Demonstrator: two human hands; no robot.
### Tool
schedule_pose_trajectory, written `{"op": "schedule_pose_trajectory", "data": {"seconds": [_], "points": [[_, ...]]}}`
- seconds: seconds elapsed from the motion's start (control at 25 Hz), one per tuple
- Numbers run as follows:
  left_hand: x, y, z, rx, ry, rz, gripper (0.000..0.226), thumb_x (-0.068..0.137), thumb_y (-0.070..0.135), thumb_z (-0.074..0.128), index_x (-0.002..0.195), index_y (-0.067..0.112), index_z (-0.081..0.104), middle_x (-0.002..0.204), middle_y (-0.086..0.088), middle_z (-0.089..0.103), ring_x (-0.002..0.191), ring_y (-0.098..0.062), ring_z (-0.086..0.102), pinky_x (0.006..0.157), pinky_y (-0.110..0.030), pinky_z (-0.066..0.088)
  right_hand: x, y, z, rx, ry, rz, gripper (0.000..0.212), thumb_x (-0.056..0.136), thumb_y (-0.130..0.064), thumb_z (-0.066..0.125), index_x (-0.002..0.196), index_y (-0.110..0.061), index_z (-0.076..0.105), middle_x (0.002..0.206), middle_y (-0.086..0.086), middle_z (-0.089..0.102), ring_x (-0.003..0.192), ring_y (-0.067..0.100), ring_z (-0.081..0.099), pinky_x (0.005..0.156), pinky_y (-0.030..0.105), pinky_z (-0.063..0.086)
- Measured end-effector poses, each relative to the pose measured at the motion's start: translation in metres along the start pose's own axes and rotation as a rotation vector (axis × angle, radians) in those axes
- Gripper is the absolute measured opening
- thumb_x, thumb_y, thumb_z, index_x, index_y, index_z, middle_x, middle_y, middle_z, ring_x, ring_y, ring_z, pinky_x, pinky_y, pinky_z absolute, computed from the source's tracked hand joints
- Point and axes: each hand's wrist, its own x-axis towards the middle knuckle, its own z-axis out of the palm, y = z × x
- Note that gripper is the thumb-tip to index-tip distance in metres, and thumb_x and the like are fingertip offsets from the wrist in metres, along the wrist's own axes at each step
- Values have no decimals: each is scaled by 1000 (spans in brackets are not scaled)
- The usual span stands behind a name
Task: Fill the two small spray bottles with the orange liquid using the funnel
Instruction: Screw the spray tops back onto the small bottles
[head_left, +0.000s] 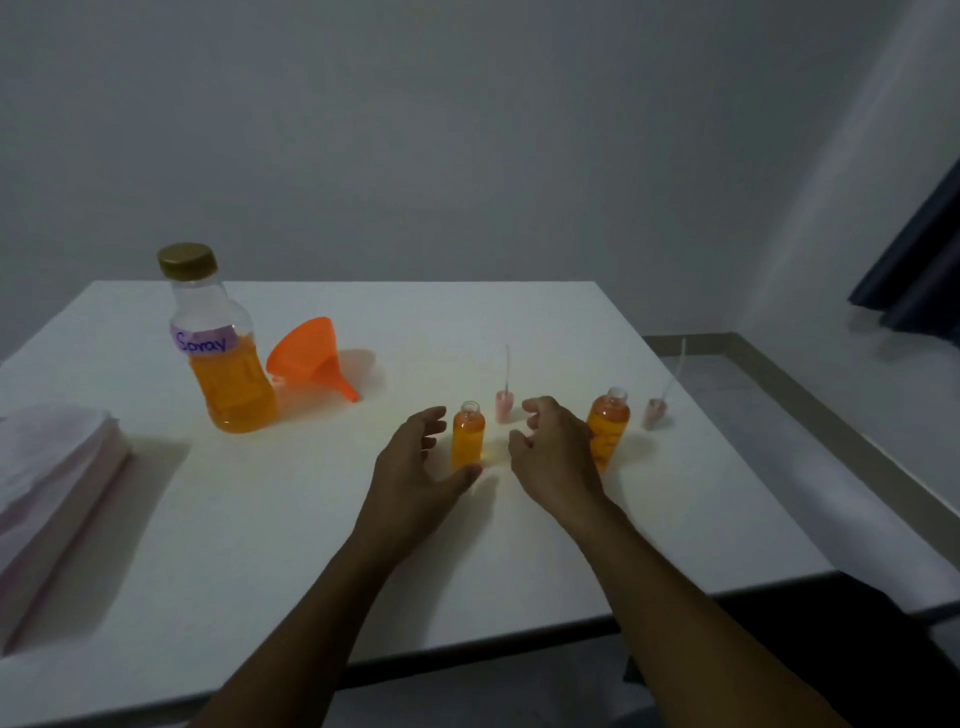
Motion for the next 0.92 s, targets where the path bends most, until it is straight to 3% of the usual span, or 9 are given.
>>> {"op": "schedule_pose_trajectory", "data": {"seconds": [0.12, 0.2, 0.32, 0.48, 0.68, 0.92], "points": [[5, 2, 12, 9, 34, 34, 53, 81, 41, 71, 128, 22, 55, 126, 8, 61, 102, -7, 57, 85, -17, 43, 22, -2, 23, 45, 76, 3, 40, 101, -38, 54, 133, -15, 55, 131, 6, 64, 116, 22, 64, 92, 30, 53], [7, 2, 13, 2, 56, 37, 41, 85, 38, 68, 121, 23, 59, 118, 9, 65, 94, -2, 58, 78, -9, 40, 30, -1, 31, 66, 71, -22, 31, 99, -31, 59, 124, -13, 59, 123, 5, 68, 109, 21, 66, 84, 23, 53], [6, 0, 4, -9, 64, 46, 40, 84, 37, 68, 121, 26, 58, 109, 16, 60, 89, 0, 57, 74, -6, 38, 29, -5, 24, 115, 82, -64, 22, 94, -32, 66, 110, -18, 61, 109, -3, 70, 92, 11, 66, 66, 11, 45], [8, -3, -21, 2, 124, 77, 34, 82, 37, 70, 113, 35, 55, 101, 23, 57, 87, 3, 58, 64, -3, 42, 9, -25, -10, 219, 42, -223, 25, 88, -40, 72, 104, -23, 65, 92, -16, 66, 80, 2, 64, 61, 5, 47], [8, -15, -41, 33, 181, 89, 42, 81, 36, 72, 119, 25, 60, 110, 14, 62, 93, -3, 59, 70, -8, 44, -10, -26, -24, 143, 33, -410, 31, 92, -38, 65, 117, -22, 70, 111, -2, 67, 94, 6, 63, 70, 4, 46], [5, -24, -47, 45, 188, 85, 43, 81, 36, 72, 121, 24, 58, 113, 12, 61, 95, -7, 59, 70, -10, 43, -11, -24, -20, 34, 119, -500, 27, 94, -27, 64, 118, -15, 72, 111, 7, 63, 94, 11, 59, 73, 7, 43]]}}
